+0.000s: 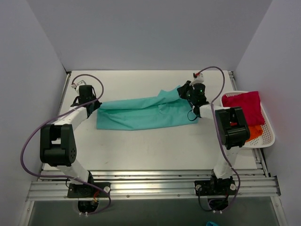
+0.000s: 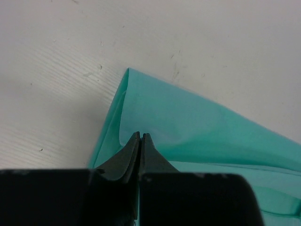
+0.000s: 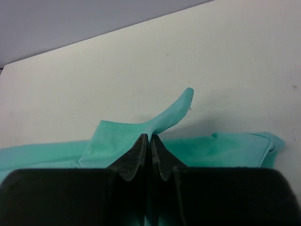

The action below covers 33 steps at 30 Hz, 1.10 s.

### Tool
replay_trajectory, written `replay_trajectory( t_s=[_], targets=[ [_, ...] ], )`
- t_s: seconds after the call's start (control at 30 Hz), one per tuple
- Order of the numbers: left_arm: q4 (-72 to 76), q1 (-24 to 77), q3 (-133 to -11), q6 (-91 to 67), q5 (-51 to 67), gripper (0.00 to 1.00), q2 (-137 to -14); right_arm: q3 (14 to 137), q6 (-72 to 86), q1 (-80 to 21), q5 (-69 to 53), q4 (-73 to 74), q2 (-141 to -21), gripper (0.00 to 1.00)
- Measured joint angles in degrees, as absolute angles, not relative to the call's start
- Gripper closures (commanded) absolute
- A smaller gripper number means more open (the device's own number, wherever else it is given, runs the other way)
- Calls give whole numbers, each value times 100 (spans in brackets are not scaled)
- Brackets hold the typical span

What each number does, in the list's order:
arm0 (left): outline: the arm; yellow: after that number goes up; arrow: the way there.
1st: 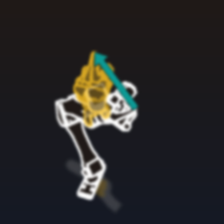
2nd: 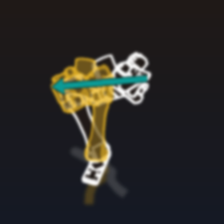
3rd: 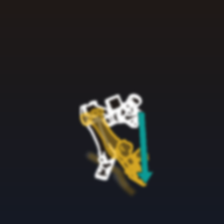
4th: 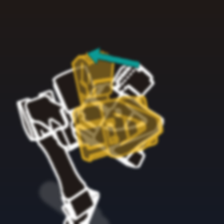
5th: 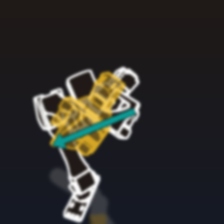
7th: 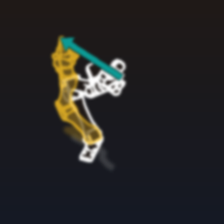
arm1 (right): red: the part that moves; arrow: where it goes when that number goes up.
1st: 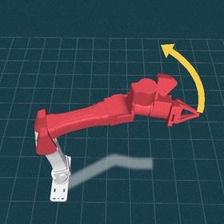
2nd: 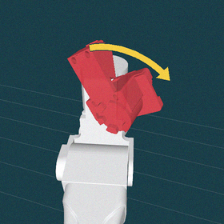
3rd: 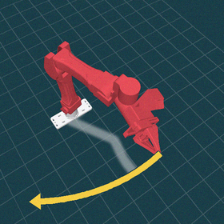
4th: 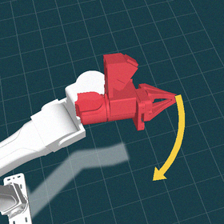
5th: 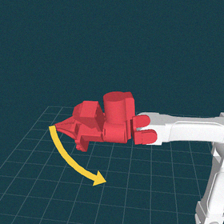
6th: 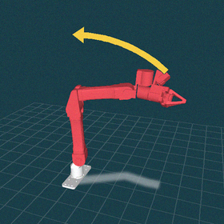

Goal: Fold and stack the t-shirts
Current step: Fold the other side of the tshirt into a rectangle

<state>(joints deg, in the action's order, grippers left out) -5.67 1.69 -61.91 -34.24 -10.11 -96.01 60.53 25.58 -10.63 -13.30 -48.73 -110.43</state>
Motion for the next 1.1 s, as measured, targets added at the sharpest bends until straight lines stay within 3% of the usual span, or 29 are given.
replay_trajectory(
  t_s=[0.13, 0.2, 0.23, 0.3, 0.33, 0.37, 0.47, 0.7, 1.1],
  targets=[
    [-574, 255, -5961, -3428, -1155, 97, -9504, 5671, 2567, -1146, -1192, -4956, -10975, 100],
    [-587, 252, -5909, -3430, -1232, 97, -9504, 5577, 2593, -1188, -1125, -4932, -10975, 84],
    [-589, 252, -5896, -3433, -1275, 93, -9504, 5548, 2624, -1214, -1092, -4936, -10975, 52],
    [-620, 252, -5894, -3439, -1352, 78, -9504, 5450, 2689, -1236, -1011, -4982, -10975, 24],
    [-633, 252, -5894, -3457, -1400, 42, -9504, 5369, 2707, -1247, -952, -5022, -10975, 9],
    [-637, 252, -5894, -3472, -1439, 29, -9504, 5266, 2755, -1249, -882, -5037, -10971, 8],
    [-720, 252, -5894, -3590, -1640, 8, -9504, 5006, 2805, -1275, -637, -4976, -10969, 7],
    [-738, 244, -5695, -3986, -2126, 5, -9502, 5022, 2847, -1280, -244, -4674, -10790, 7],
    [-419, 202, -5478, -4206, -2318, 7, -9601, 7507, 2845, -1323, -169, -4075, -11764, 8]
  ],
)
